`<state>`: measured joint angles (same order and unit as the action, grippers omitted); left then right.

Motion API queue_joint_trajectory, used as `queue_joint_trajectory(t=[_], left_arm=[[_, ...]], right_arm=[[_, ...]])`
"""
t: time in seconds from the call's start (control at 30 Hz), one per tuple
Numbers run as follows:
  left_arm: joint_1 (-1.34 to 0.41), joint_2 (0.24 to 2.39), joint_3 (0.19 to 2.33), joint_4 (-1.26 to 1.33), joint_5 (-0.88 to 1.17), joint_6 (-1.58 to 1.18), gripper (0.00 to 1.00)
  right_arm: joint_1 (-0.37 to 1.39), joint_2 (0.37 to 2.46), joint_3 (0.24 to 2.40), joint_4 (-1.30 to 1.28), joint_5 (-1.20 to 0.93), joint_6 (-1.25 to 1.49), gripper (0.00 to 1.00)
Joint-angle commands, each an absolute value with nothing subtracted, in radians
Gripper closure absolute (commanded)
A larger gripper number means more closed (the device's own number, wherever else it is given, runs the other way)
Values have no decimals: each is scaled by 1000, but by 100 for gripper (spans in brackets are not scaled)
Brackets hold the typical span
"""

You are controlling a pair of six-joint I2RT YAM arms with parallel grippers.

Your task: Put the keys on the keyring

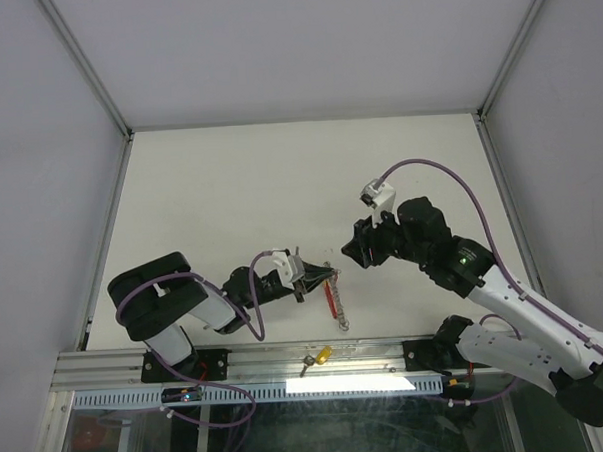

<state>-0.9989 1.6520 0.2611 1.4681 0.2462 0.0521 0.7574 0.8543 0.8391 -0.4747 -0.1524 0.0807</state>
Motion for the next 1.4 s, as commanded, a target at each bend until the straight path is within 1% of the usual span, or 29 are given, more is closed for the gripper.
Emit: queue_joint_trajectory(t=[0.0, 0.13, 0.23, 0.4, 0.53, 0.67, 1.0, 1.2, 1.37], left_arm=[[-988, 1641, 252, 1746, 260, -5, 100], [-981, 1608, 249, 1746, 245, -11, 100], [-973, 1573, 244, 1747, 236, -20, 100], [-961, 1507, 237, 1747, 229, -32, 100], [-954, 1467, 233, 1747, 229, -40, 100], [-951, 1443, 231, 1746, 230, -47, 100], [-951, 1431, 236, 1746, 259, -58, 100], [-951, 1432, 237, 1746, 269, -61, 100], [-951, 1394, 240, 1747, 277, -63, 100]], right_arm=[[738, 826, 798, -372, -184, 286, 55], [712, 830, 799, -384, -306, 227, 53], [674, 816, 780, -372, -302, 223, 56], [566, 841, 731, -266, -573, 217, 58], [516, 834, 672, -159, -721, 217, 64], [496, 840, 618, -55, -846, 227, 65], [497, 909, 546, 148, -919, 291, 64], [497, 935, 544, 179, -937, 300, 65], [497, 939, 544, 153, -917, 270, 64]])
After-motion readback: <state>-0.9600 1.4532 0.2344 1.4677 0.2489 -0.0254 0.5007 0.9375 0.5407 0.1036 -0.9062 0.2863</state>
